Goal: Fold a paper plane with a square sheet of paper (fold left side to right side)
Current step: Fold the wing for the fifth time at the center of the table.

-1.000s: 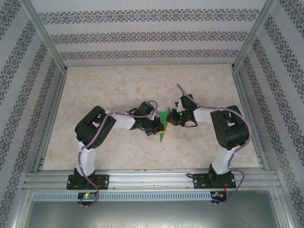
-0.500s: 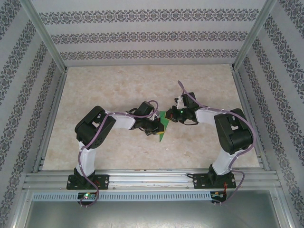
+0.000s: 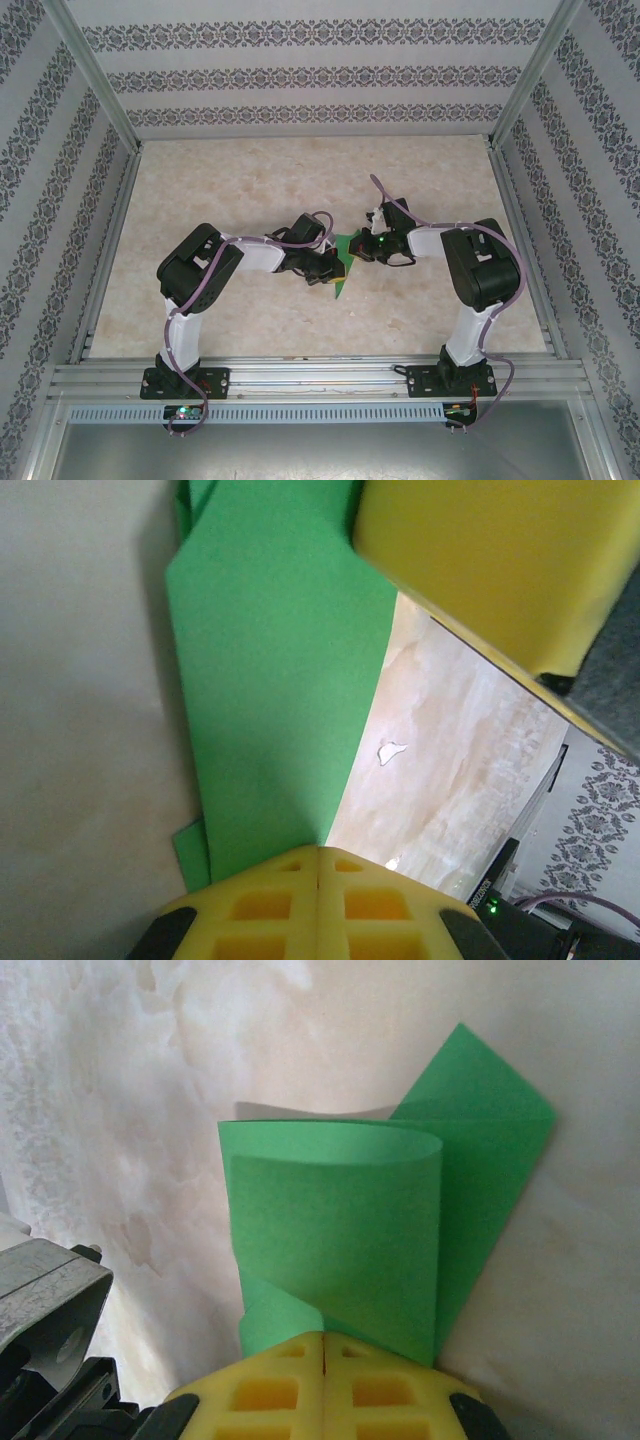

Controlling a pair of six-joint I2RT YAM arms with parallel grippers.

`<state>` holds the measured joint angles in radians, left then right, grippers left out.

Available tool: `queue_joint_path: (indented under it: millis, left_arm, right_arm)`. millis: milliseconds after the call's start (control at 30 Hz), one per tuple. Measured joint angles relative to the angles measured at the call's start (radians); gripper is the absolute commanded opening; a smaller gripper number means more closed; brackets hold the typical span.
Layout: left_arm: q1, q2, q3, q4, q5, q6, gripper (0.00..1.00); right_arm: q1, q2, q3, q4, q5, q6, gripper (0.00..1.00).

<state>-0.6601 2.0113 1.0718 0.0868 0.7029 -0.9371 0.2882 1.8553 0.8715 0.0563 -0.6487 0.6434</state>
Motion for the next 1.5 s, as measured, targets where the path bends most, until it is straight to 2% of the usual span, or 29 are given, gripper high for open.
queue_joint_path:
  millis: [700, 1200, 1500]
  left_arm:
    - [0.0, -0.002, -0.006, 0.005, -0.003, 0.003, 0.0]
    - [0.0, -0.004, -0.012, 0.016, -0.004, 0.003, 0.0]
    - [0.0, -0.008, -0.019, 0.018, -0.004, 0.003, 0.0]
  right_arm:
    - [-0.101, 0.072, 0.135, -0.107, 0.011, -0.076, 0.0]
    - [-0.141, 0.138, 0.24, -0.208, -0.039, -0.102, 0.0]
    - [-0.195, 0.14, 0.276, -0.203, 0.04, -0.102, 0.0]
